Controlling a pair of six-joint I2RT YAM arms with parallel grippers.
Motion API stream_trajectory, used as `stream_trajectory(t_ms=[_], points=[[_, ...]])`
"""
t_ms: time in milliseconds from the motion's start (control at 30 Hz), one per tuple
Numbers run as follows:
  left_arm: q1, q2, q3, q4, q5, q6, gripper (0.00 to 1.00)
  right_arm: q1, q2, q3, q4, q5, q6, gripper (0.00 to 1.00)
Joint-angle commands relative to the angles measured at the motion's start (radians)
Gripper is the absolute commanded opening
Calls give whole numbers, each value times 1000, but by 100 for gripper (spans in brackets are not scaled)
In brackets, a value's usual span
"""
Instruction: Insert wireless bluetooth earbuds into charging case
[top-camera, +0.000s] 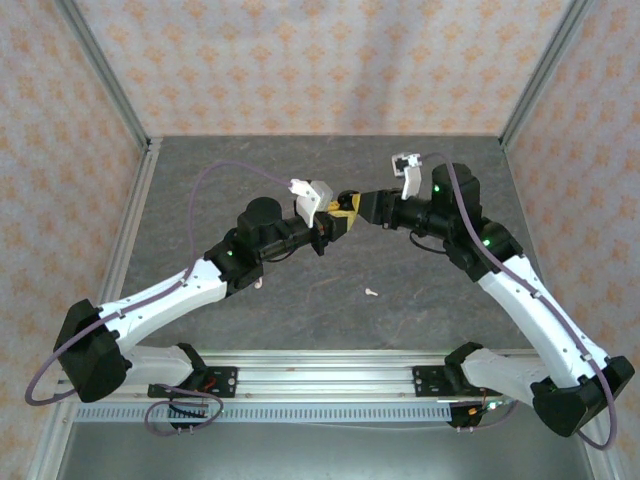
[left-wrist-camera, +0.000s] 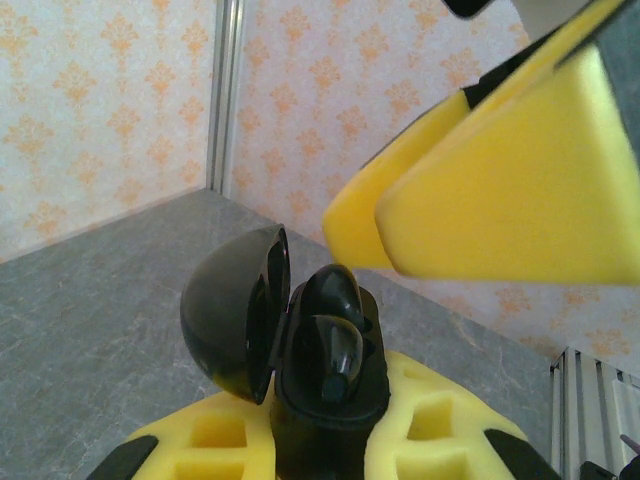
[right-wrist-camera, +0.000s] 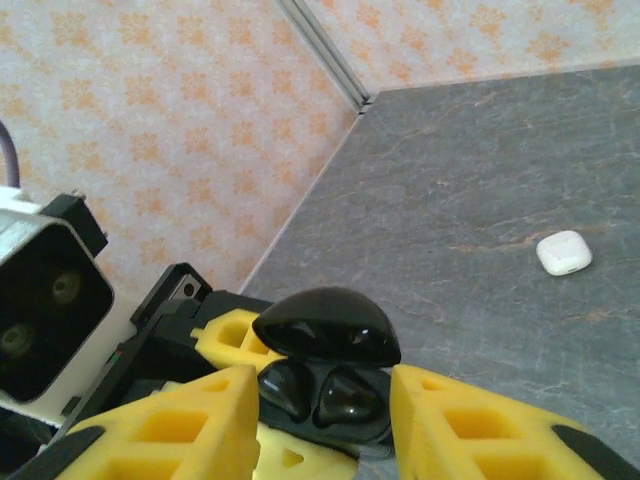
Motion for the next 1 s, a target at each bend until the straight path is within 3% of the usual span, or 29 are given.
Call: stream_trajectory(t_ms=[0,300,533,967], points=[[-3,-38,5,36,-9,-8,0,3,17,82,-53,71,24,42],[-3,-71,-15,-9,-15,18,0,3,76,184,-122,36,55,44],[-4,-95,-27,-63,6,63,0,-26,201,274,-230,-109,70,36],[-2,-149,-45,-144,-34,72,0,-38,285,268,-198,-374,122,19]])
